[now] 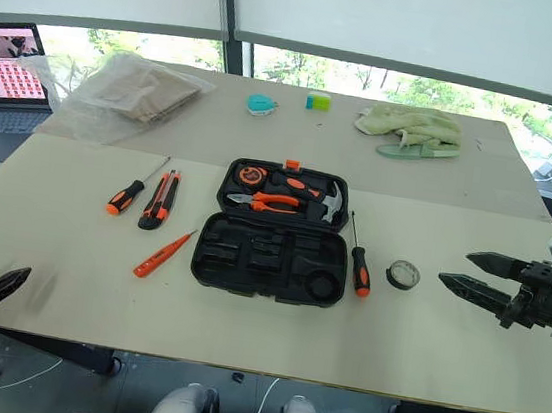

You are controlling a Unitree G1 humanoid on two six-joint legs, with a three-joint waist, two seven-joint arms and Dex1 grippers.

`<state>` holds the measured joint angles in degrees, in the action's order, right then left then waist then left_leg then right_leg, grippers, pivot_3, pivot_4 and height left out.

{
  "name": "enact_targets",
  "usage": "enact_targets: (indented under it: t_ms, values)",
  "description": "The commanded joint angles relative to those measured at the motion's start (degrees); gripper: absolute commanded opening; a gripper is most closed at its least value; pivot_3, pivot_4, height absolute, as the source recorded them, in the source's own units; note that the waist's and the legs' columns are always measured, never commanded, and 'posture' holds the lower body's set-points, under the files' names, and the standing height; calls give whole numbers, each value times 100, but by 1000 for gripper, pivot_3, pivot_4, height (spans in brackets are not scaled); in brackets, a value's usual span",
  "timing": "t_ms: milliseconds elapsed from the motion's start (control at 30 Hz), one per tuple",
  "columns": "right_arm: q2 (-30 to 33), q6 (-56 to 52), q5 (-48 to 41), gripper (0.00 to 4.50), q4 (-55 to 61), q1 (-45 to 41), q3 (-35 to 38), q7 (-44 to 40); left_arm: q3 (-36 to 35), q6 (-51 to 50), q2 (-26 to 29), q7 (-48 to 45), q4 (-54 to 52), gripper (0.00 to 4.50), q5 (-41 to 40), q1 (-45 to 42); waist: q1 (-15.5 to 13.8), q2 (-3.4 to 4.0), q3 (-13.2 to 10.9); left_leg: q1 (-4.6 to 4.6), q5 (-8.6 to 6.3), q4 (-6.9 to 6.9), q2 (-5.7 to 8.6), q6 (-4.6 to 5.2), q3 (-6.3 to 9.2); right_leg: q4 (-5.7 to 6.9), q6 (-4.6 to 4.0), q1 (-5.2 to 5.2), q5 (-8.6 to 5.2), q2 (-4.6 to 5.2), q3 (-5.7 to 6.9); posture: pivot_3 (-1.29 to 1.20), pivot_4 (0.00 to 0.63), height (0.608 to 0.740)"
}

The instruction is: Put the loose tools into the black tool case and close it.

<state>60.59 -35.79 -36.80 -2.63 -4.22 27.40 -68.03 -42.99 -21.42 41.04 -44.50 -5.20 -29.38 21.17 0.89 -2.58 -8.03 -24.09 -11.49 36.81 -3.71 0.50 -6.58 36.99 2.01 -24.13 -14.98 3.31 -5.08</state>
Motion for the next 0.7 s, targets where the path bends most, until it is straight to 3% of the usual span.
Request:
enact_targets:
  t_ms: [33,200,400,600,700]
  values:
    - [104,-81,-60,4449,285,-57,157,69,-76,-212,66,155,-289,4468,-119,-89,0,0,0,0,0,0,0,0,0,0,0,0,0,0,0,0,150,740]
    - [97,-212,-148,4449,897,-181,238,378,290,-1392,469,674,-712,4468,-315,-863,-31,0,0,-1,1,5,1,-1,1,6,5,3,3,0,7,0,150,740]
    - [29,-1179,-1250,4449,2327,-868,144,935,1584,-2762,1164,1014,-66,4468,-198,-2936,-18,1,-1,-11,3,12,1,-3,4,13,6,2,4,-8,18,0,150,740]
    - [-114,-1311,-1838,4449,3238,-1318,-175,1287,3262,-2848,1284,857,1458,4468,673,-4782,-6,-4,-4,-25,-1,10,1,-6,8,10,6,-5,4,-16,23,0,150,740]
    - [-188,-1316,-1981,4449,3391,-1523,-290,1506,3708,-2526,1206,630,2246,4468,1003,-5303,5,-10,-8,-31,-1,10,1,-6,10,10,6,-7,4,-18,26,0,150,740]
